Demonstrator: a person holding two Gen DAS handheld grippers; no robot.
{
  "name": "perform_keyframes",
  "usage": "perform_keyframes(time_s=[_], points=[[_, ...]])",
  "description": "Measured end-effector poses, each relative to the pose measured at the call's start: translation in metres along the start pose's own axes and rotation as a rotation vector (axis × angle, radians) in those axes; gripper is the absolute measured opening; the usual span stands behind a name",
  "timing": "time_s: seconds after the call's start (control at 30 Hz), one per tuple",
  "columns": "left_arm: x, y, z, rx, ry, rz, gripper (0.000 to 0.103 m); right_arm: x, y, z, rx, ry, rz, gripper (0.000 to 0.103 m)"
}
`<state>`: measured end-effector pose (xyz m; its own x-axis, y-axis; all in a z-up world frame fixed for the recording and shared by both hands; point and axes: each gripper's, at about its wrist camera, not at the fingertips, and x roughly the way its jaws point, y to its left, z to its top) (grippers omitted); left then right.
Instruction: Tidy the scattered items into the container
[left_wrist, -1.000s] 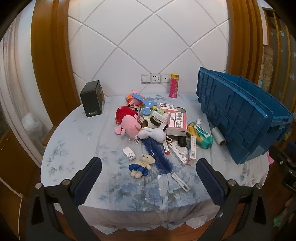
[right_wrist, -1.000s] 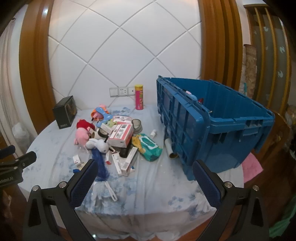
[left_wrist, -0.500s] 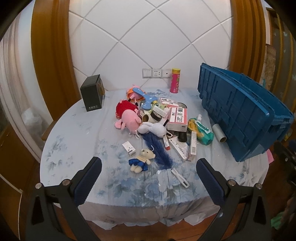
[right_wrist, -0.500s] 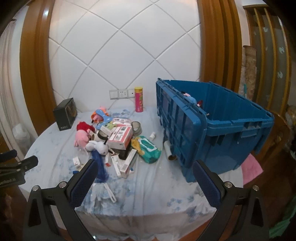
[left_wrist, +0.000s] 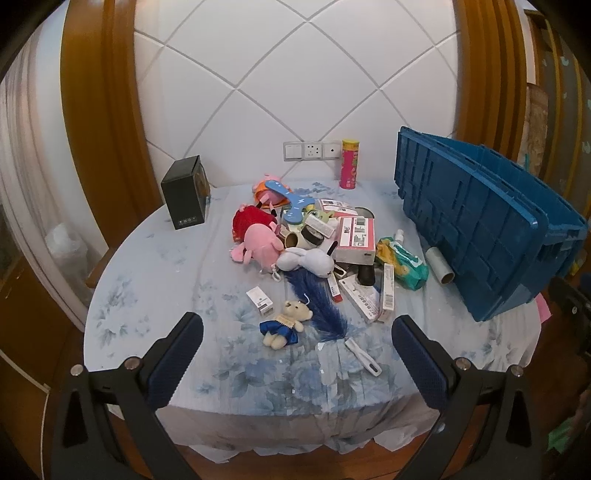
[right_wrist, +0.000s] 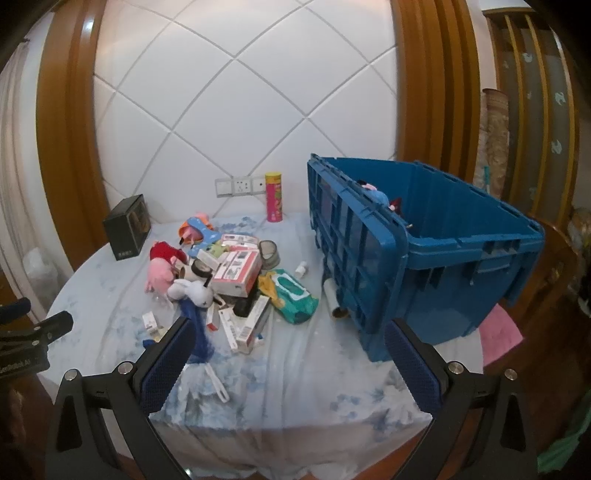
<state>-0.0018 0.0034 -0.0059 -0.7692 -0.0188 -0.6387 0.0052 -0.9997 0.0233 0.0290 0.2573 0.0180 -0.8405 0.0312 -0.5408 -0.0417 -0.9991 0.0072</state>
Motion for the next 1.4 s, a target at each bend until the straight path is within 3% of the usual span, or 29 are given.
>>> perform_keyframes(time_s=[1.1, 1.3, 1.4], points=[[0.009, 0.008, -0.010, -0.045, 0.021, 0.057, 0.103, 0.026, 0.009, 0.000, -0.024, 0.023, 0.066, 0.103], [0.022, 0.015, -0.017, -0.072, 0.045, 0.095, 0.103, 0.030, 0.012, -0.001, -0.026, -0.023, 0.139, 0.103], [0.032, 0.020, -0.023, -0.088, 0.068, 0.122, 0.103, 0.045, 0.015, -0.003, -0.049, 0.011, 0.167, 0.103]])
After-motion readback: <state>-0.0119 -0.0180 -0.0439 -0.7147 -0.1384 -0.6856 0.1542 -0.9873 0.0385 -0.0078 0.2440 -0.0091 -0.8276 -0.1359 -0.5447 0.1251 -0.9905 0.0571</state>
